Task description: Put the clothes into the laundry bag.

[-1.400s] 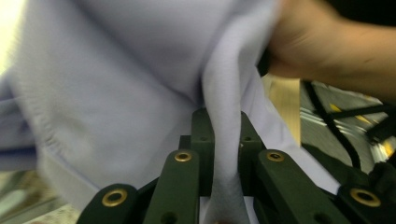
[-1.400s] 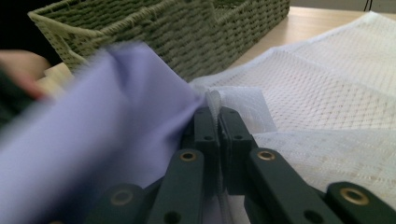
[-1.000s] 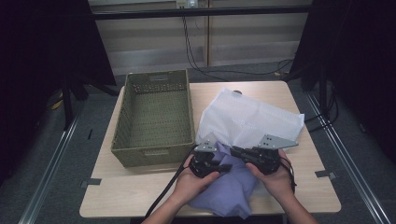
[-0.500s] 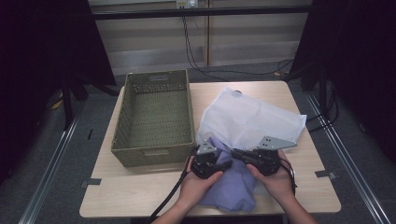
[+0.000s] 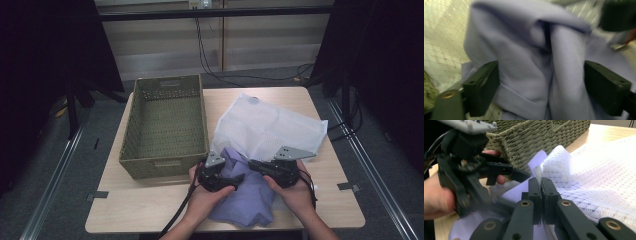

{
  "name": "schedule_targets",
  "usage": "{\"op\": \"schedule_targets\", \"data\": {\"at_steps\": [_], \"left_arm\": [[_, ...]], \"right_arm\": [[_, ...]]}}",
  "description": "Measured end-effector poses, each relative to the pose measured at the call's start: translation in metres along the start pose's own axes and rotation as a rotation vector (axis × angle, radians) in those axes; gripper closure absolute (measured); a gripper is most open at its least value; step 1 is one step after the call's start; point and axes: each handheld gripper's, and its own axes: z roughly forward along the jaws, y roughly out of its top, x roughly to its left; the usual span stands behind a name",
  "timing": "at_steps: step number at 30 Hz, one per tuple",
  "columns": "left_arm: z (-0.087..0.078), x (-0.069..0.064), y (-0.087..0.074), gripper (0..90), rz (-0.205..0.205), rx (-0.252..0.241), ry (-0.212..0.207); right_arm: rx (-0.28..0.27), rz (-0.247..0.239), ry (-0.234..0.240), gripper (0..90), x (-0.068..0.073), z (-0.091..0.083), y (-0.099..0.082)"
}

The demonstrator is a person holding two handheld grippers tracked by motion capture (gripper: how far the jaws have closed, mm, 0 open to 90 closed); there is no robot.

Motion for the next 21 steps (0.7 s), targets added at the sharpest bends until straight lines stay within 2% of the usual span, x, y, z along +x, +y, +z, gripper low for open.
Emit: {"op": "schedule_targets", "data": {"at_steps": [2,3,4,5,6,7,9,10,11,13,14,17,19,21], "left_arm": [[0.002,-0.003,0.000,15.5,0.037,0.016,0.031],[0.001,-0.002,0.000,24.5,0.053,0.023,0.015],[0.000,-0.002,-0.001,40.4,0.051,0.026,-0.014],[0.000,-0.003,-0.001,51.3,0.049,0.030,-0.046],[0.000,-0.004,-0.002,62.2,0.072,0.047,-0.071],[-0.001,-0.006,-0.001,70.7,0.085,0.052,-0.079],[-0.005,-0.010,0.002,80.9,0.093,0.038,-0.108],[-0.006,-0.011,0.003,82.8,0.106,0.034,-0.125],[-0.008,-0.014,0.005,83.1,0.123,0.021,-0.162],[-0.012,-0.020,0.007,83.4,0.186,0.006,-0.232],[-0.013,-0.023,0.008,83.4,0.210,0.010,-0.250],[-0.010,-0.026,0.010,83.4,0.234,0.025,-0.356],[-0.007,-0.030,0.012,83.3,0.263,0.030,-0.357],[-0.005,-0.030,0.016,83.2,0.253,0.020,-0.356]], "right_arm": [[0.005,0.000,-0.001,87.3,0.000,0.002,0.000],[0.006,0.002,-0.001,87.3,0.000,0.004,0.000],[0.008,0.000,-0.001,87.3,0.000,0.005,-0.001],[0.007,0.003,-0.001,87.3,0.000,0.007,-0.001],[0.010,0.006,-0.005,87.4,0.000,0.007,-0.001],[0.010,0.001,-0.005,87.3,0.000,0.008,-0.001],[0.003,-0.004,-0.009,87.3,0.002,0.008,0.000],[0.002,-0.005,-0.009,87.4,0.002,0.008,0.000],[-0.002,0.000,-0.012,87.3,0.002,0.007,0.001],[-0.016,0.000,-0.026,87.3,0.001,0.006,0.003],[-0.028,0.009,-0.030,87.3,0.000,0.005,0.004],[-0.055,0.014,-0.036,87.3,-0.002,0.003,0.007],[-0.084,0.007,-0.007,87.3,0.001,0.003,0.010],[-0.096,-0.018,0.010,87.2,0.007,0.002,0.013]]}}
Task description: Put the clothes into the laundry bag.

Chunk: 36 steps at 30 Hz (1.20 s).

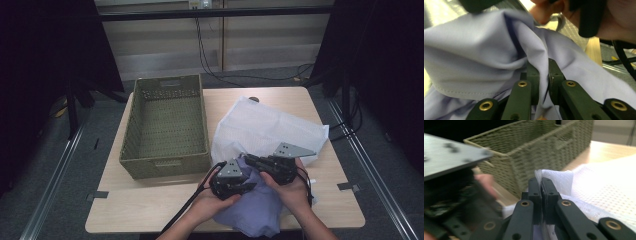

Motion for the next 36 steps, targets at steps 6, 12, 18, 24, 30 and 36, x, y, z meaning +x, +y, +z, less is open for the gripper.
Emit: {"op": "schedule_targets", "data": {"at_steps": [6,12,18,24,30,36], "left_arm": [[-0.009,0.019,0.005,82.3,-0.208,-0.145,0.137],[-0.002,0.025,-0.004,63.0,-0.254,-0.090,0.193],[-0.026,0.012,-0.004,39.1,-0.207,-0.158,0.342],[-0.019,0.024,-0.020,15.9,-0.275,-0.073,0.308],[-0.005,0.021,-0.021,37.0,-0.274,-0.082,0.261],[0.000,0.024,-0.015,81.2,-0.356,-0.119,0.198]], "right_arm": [[-0.015,-0.018,0.021,87.4,0.010,-0.007,0.004],[0.023,0.009,0.000,87.5,0.000,-0.013,-0.006],[0.054,0.028,-0.022,87.5,-0.008,-0.013,-0.013],[0.070,0.030,-0.026,87.4,-0.008,-0.009,-0.014],[0.082,0.033,-0.024,87.4,-0.005,-0.004,-0.014],[0.073,0.015,-0.017,87.4,-0.003,-0.003,-0.011]]}}
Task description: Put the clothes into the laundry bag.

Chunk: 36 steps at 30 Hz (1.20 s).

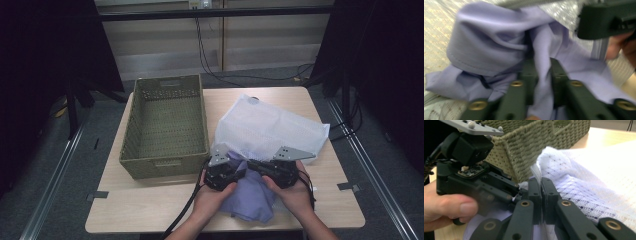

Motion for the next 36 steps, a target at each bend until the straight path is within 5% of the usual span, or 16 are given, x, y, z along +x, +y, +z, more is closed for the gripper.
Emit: {"op": "schedule_targets", "data": {"at_steps": [5,7,10,12,15,18,22,24,26,29,31,33,36], "left_arm": [[-0.005,-0.009,0.008,83.2,0.047,-0.127,-0.043],[-0.004,-0.011,0.010,82.4,0.047,-0.150,0.004],[0.004,-0.008,0.010,76.1,0.072,-0.100,0.163],[0.003,-0.003,0.008,58.9,0.038,-0.100,0.111],[-0.009,-0.006,0.008,21.5,0.050,-0.086,0.048],[-0.017,-0.006,0.004,11.2,0.026,-0.044,0.051],[-0.003,-0.004,-0.007,5.7,-0.008,0.108,0.012],[0.005,-0.006,-0.012,8.7,-0.007,0.152,0.035],[0.008,-0.010,-0.014,23.8,0.032,0.153,0.044],[0.011,-0.014,-0.013,58.3,0.086,0.164,0.039],[0.011,-0.013,-0.010,77.0,0.066,0.150,0.004],[0.008,-0.014,-0.006,81.3,0.067,0.115,-0.021],[0.001,-0.021,0.005,81.9,0.066,-0.003,-0.055]], "right_arm": [[-0.071,-0.012,-0.003,87.4,0.004,-0.012,0.012],[-0.091,-0.017,-0.001,87.4,0.006,-0.017,0.016],[-0.083,-0.019,0.002,87.4,0.005,-0.017,0.015],[-0.070,-0.011,-0.007,87.4,0.003,-0.014,0.011],[-0.049,0.000,-0.015,87.4,-0.001,-0.012,0.005],[-0.042,0.021,-0.032,87.5,-0.006,-0.011,0.002],[-0.036,0.037,-0.049,87.5,-0.009,-0.008,0.000],[-0.027,0.038,-0.044,87.5,-0.009,-0.006,-0.001],[-0.022,0.035,-0.043,87.5,-0.008,-0.005,-0.001],[-0.015,0.027,-0.031,87.5,-0.005,-0.003,-0.001],[-0.010,0.009,-0.034,87.5,-0.002,-0.002,0.001],[-0.027,-0.010,-0.030,87.5,0.003,-0.002,0.005],[-0.061,-0.036,-0.021,87.6,0.012,-0.008,0.013]]}}
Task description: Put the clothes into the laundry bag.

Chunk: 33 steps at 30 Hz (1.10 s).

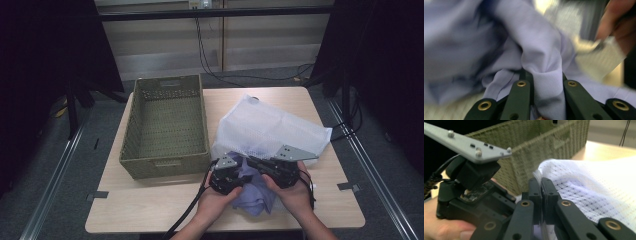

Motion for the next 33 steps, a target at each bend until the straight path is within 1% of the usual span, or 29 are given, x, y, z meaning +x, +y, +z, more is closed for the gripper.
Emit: {"op": "schedule_targets", "data": {"at_steps": [1,2,4,5,6,7,8,10,12,13,15,16,17,19,20,21,23,24,25,26,27,28,29,30,31,32,33], "left_arm": [[-0.002,-0.001,0.003,81.9,-0.010,-0.038,-0.003],[-0.004,-0.001,0.006,81.9,-0.027,-0.088,-0.007],[-0.007,-0.001,0.010,81.4,-0.049,-0.176,0.026],[-0.006,-0.002,0.011,80.7,-0.055,-0.187,0.076],[-0.001,-0.001,0.011,79.0,-0.051,-0.181,0.117],[0.006,0.002,0.010,75.3,-0.052,-0.140,0.150],[0.015,0.007,0.006,69.1,-0.068,-0.077,0.146],[0.020,0.013,0.000,53.8,-0.094,-0.036,0.119],[0.015,0.013,-0.003,39.3,-0.070,-0.029,0.101],[0.011,0.011,-0.004,35.1,-0.062,-0.031,0.091],[0.003,0.007,-0.004,23.9,-0.025,-0.003,0.085],[0.000,0.006,-0.005,19.8,-0.013,0.013,0.089],[-0.004,0.005,-0.006,16.8,-0.004,0.033,0.084],[-0.006,0.004,-0.010,14.4,-0.002,0.071,0.072],[-0.004,0.003,-0.013,13.6,0.017,0.107,0.086],[-0.002,0.002,-0.015,13.8,0.024,0.129,0.104],[0.006,0.004,-0.018,17.2,0.010,0.185,0.158],[0.009,0.005,-0.020,22.3,-0.001,0.178,0.171],[0.011,0.006,-0.020,28.8,0.006,0.179,0.186],[0.013,0.005,-0.020,35.6,0.001,0.181,0.195],[0.014,0.005,-0.019,46.4,0.003,0.178,0.193],[0.014,0.004,-0.017,54.9,0.008,0.171,0.190],[0.013,0.003,-0.014,67.1,0.009,0.159,0.191],[0.012,0.003,-0.011,73.7,0.007,0.146,0.184],[0.010,0.001,-0.007,78.3,0.004,0.113,0.182],[0.009,-0.002,-0.003,79.4,0.010,0.077,0.169],[0.006,-0.005,0.000,79.9,0.036,0.041,0.161]], "right_arm": [[-0.013,-0.008,0.002,87.5,0.003,-0.003,0.003],[-0.021,-0.011,0.000,87.6,0.005,-0.005,0.005],[-0.043,-0.020,0.009,87.6,0.009,-0.009,0.008],[-0.045,-0.027,0.015,87.6,0.011,-0.010,0.009],[-0.044,-0.031,0.023,87.6,0.012,-0.011,0.009],[-0.036,-0.035,0.022,87.6,0.013,-0.011,0.009],[-0.028,-0.038,0.027,87.6,0.012,-0.009,0.007],[-0.008,-0.029,0.019,87.6,0.008,-0.007,0.001],[0.007,0.002,0.003,87.7,-0.002,-0.006,-0.006],[0.009,0.012,-0.002,87.7,-0.005,-0.007,-0.008],[0.011,0.044,-0.010,87.7,-0.014,-0.009,-0.012],[0.005,0.059,-0.019,87.7,-0.018,-0.010,-0.012],[0.000,0.074,-0.017,87.7,-0.021,-0.011,-0.013],[-0.011,0.087,-0.020,87.7,-0.024,-0.011,-0.012],[-0.007,0.086,-0.019,87.7,-0.023,-0.011,-0.012],[-0.008,0.083,-0.012,87.6,-0.022,-0.010,-0.011],[0.005,0.070,-0.005,87.6,-0.019,-0.007,-0.011],[0.009,0.065,0.001,87.6,-0.018,-0.005,-0.010],[0.016,0.060,0.006,87.6,-0.015,-0.003,-0.010],[0.020,0.057,0.015,87.6,-0.013,-0.002,-0.010],[0.025,0.050,0.019,87.6,-0.011,0.000,-0.010],[0.026,0.042,0.028,87.6,-0.009,0.001,-0.010],[0.029,0.040,0.033,87.6,-0.008,0.002,-0.010],[0.030,0.036,0.042,87.6,-0.007,0.003,-0.009],[0.029,0.034,0.041,87.6,-0.006,0.003,-0.009],[0.022,0.029,0.042,87.6,-0.006,0.003,-0.009],[0.015,0.030,0.041,87.6,-0.005,0.002,-0.008]]}}
